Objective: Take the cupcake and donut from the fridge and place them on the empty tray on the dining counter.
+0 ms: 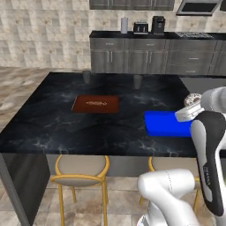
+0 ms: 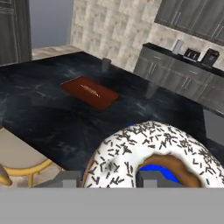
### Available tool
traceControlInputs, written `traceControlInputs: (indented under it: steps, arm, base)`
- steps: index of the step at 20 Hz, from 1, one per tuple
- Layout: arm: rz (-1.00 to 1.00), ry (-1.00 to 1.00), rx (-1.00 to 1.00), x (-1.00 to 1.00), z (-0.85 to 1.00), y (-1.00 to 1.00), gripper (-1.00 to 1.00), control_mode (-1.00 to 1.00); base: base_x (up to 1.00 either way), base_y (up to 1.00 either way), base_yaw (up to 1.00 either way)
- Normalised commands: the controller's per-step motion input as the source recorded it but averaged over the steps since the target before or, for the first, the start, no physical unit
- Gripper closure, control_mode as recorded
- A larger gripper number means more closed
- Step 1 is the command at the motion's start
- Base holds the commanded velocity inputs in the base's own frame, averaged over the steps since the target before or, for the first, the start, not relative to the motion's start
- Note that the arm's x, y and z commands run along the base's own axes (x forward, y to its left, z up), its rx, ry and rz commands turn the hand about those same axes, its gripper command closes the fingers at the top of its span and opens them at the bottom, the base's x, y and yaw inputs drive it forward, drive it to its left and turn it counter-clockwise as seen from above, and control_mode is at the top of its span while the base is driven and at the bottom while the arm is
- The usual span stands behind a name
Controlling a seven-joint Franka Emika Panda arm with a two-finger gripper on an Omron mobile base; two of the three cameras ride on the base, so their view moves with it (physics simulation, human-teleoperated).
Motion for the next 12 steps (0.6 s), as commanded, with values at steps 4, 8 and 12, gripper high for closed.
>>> traceControlInputs:
  steps: [4,8,12]
  arm:
    - [0.01,0.09,0.00,0.87,-0.14,-0.52,1.00,-1.00]
    - [0.01,0.15,0.00,0.84,-0.31,-0.37,1.00,-1.00]
    - [0.00,0.16,0.00,0.76,-0.50,-0.14,1.00,-1.00]
  base:
    - [0.00,0.00,0.00]
    - [0.00,0.00,0.00]
    - [0.00,0.00,0.00]
